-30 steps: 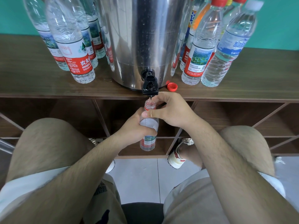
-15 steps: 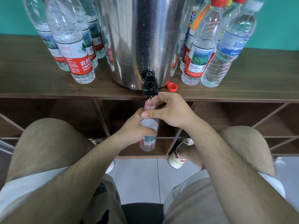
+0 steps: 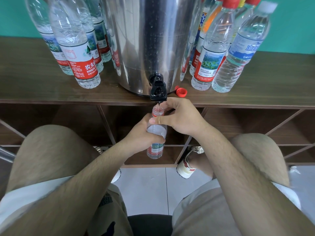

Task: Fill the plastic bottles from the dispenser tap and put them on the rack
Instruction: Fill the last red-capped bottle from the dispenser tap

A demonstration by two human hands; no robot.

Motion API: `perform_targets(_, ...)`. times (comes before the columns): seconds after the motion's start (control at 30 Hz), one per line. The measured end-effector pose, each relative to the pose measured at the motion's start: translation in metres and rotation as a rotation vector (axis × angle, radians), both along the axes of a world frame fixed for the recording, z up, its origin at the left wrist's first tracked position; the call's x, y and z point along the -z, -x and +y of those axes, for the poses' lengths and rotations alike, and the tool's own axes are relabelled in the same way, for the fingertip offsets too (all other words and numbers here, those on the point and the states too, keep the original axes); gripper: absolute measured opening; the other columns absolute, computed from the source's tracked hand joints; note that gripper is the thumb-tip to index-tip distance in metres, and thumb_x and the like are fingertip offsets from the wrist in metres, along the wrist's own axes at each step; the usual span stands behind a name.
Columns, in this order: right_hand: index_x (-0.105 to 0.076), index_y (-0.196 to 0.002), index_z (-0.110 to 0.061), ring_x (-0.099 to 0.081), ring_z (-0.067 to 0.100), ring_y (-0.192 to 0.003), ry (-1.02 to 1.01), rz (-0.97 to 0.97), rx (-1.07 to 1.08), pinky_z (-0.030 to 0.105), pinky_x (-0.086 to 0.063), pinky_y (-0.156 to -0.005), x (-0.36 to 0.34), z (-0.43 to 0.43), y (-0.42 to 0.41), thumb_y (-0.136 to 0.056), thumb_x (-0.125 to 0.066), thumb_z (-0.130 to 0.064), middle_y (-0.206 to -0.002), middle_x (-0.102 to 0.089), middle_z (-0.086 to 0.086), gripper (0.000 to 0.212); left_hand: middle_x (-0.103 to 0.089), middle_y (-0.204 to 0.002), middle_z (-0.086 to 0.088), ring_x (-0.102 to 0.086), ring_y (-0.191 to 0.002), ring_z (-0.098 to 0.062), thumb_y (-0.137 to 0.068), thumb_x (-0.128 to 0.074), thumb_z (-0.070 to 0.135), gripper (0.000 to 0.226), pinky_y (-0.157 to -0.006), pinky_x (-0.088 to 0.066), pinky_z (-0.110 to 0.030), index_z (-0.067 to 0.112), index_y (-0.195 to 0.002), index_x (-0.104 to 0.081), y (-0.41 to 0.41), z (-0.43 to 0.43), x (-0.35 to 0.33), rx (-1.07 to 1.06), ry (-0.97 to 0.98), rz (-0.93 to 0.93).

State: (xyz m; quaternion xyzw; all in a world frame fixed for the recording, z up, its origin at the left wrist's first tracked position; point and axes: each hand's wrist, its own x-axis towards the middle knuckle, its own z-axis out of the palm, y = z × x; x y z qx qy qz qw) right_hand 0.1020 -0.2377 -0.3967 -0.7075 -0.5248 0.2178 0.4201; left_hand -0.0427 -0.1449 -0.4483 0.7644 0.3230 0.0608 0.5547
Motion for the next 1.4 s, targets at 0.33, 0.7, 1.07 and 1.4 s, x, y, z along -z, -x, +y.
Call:
perform_targets(0.33, -0.078, -0.095, -0.013, -0.072, 0.015, -0.087, -0.046, 0.054, 0.007, 0.039, -0.058, -0.085, 0.0016, 0.0025, 0.0012, -0.074, -0.094, -0.028, -0.092, -0.078, 0.0, 0.03, -0.061, -0.125, 0.003, -0.061, -0.119, -0.021, -0.079, -0.085, 0.011, 0.081, -0.103, -0.055, -0.044, 0.03, -0.144, -0.042, 0.0009, 0.0003, -0.0044, -0.023, -0.013, -0.029)
perform_targets(0.7, -0.077, -0.096, -0.017, -0.072, 0.012, -0.086, -0.064, 0.052, 0.019, 0.033, -0.057, -0.079, 0.0032, 0.0035, 0.0014, -0.075, -0.094, -0.03, -0.091, -0.077, -0.003, 0.029, -0.063, -0.125, 0.0, -0.063, -0.119, -0.022, -0.078, -0.085, 0.005, 0.082, -0.106, -0.053, -0.049, 0.027, -0.145, -0.042, 0.0015, 0.0007, -0.0074, -0.03, 0.014, -0.086)
perform_targets(1.07, -0.076, -0.099, -0.009, -0.071, 0.018, -0.088, -0.093, 0.076, 0.015, 0.038, -0.058, -0.084, -0.0023, 0.0018, 0.0046, -0.077, -0.093, -0.021, -0.092, -0.077, 0.003, 0.03, -0.064, -0.123, 0.001, -0.063, -0.118, -0.02, -0.079, -0.084, 0.004, 0.079, -0.105, -0.054, -0.048, 0.026, -0.143, -0.044, 0.0023, -0.0004, -0.0081, -0.031, 0.008, -0.106)
perform_targets(1.4, -0.075, -0.1, -0.008, -0.07, 0.017, -0.088, -0.107, 0.082, -0.015, 0.023, -0.054, -0.079, -0.0016, 0.0019, 0.004, -0.08, -0.09, -0.02, -0.092, -0.076, 0.002, 0.027, -0.065, -0.122, 0.001, -0.064, -0.116, -0.019, -0.078, -0.086, 0.009, 0.078, -0.103, -0.055, -0.044, 0.026, -0.142, -0.044, 0.0013, -0.0001, -0.0042, -0.031, -0.024, -0.127)
